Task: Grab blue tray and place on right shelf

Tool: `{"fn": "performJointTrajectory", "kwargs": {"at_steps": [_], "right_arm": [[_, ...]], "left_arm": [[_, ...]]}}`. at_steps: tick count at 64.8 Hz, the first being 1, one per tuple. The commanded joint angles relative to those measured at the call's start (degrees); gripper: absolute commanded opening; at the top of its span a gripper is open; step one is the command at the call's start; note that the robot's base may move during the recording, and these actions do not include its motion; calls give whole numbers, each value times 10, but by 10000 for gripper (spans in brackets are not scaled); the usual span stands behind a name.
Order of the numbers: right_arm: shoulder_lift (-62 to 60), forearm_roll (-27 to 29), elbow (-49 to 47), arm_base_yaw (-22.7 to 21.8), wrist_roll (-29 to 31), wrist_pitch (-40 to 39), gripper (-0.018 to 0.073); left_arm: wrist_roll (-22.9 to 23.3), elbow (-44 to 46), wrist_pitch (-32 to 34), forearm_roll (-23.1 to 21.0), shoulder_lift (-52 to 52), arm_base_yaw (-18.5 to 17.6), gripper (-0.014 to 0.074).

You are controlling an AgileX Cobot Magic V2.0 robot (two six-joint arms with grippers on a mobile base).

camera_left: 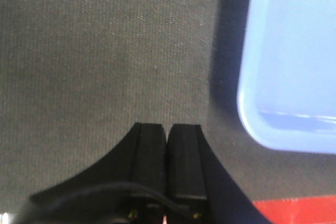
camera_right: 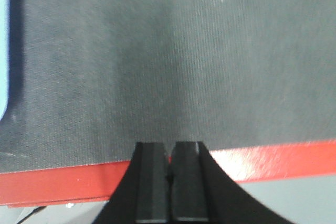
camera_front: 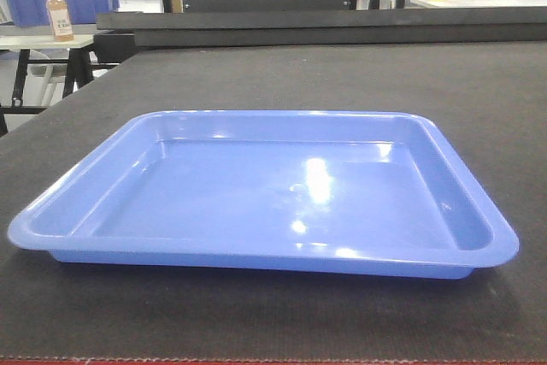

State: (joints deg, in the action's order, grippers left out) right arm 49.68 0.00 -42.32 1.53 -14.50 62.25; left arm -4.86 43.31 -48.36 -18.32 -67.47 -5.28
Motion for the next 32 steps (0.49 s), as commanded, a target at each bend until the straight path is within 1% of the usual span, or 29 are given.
{"fn": "performJointTrajectory", "kwargs": {"at_steps": [1, 6, 9, 14, 16, 21, 24, 29, 32], "right_arm": [[42, 5, -26, -1, -13, -3, 56], [82, 12, -49, 13, -15, -7, 56], [108, 17, -69, 24, -27, -13, 56], [154, 19, -111, 47, -55, -18, 56], [173, 19, -124, 57, -64, -19, 56], [226, 19, -157, 83, -77, -24, 56], [265, 19, -179, 111, -84, -37, 56], [305, 18, -207, 140, -108, -75, 56], [325, 18, -221, 150, -120, -81, 56]], "left_arm": [[5, 32, 28, -18, -6, -2, -42], [13, 60, 20, -14, -18, -6, -42], [14, 79, 20, 0, -29, -15, -42], [37, 114, 20, 30, -52, -31, -42], [44, 123, 20, 35, -63, -36, -42], [63, 155, 18, 41, -95, -60, -42], [74, 174, 18, 42, -122, -82, -42], [79, 202, 18, 42, -153, -113, -42], [89, 216, 18, 42, -172, -124, -41]]}}
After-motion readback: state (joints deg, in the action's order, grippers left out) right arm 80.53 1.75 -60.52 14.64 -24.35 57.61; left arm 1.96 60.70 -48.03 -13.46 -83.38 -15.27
